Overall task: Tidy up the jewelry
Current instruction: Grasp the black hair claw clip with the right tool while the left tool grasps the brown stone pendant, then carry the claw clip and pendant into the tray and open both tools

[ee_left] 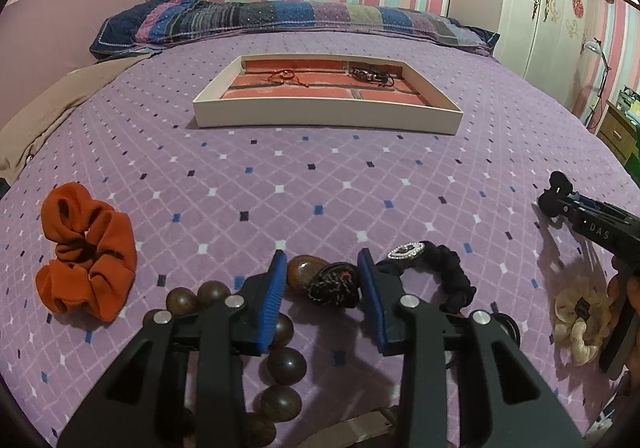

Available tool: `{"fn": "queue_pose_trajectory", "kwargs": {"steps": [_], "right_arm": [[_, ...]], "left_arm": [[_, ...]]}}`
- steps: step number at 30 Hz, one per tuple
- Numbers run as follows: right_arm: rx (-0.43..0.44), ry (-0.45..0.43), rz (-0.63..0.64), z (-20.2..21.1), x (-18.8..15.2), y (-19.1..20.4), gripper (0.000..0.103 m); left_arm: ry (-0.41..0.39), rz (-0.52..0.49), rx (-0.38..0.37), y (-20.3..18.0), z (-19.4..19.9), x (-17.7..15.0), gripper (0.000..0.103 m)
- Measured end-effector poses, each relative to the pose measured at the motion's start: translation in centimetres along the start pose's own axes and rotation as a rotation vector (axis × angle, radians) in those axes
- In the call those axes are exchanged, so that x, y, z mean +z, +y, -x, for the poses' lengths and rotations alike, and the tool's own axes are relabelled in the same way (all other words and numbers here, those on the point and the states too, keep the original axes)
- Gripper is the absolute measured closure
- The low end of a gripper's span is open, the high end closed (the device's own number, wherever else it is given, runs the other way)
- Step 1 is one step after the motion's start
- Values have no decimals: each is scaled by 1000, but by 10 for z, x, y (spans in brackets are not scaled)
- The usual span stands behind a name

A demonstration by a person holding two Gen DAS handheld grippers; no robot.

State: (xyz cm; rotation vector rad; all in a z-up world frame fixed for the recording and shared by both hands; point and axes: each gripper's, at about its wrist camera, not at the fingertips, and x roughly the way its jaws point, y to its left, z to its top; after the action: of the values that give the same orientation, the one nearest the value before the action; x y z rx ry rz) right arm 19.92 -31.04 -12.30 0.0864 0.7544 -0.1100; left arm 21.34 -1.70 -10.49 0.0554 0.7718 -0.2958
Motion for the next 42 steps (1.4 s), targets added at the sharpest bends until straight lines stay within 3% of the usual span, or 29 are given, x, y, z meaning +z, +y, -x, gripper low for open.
{"fn": "queue_pose_trajectory", "kwargs": {"steps": [1, 21, 33, 42], "right_arm": [[0, -2, 0, 0, 0, 0, 58], [4, -12, 6, 3, 7, 4, 58], [9, -50, 25, 4, 51, 17, 58], [30, -92, 46, -12, 118, 45, 58]], "left_arm": [[-1, 1, -10, 0, 1, 1, 85], [-16, -12, 1, -3, 4, 14, 85], [-54, -35, 9, 5, 5, 67, 85], [-98, -55, 27, 12, -14, 135, 85]]}}
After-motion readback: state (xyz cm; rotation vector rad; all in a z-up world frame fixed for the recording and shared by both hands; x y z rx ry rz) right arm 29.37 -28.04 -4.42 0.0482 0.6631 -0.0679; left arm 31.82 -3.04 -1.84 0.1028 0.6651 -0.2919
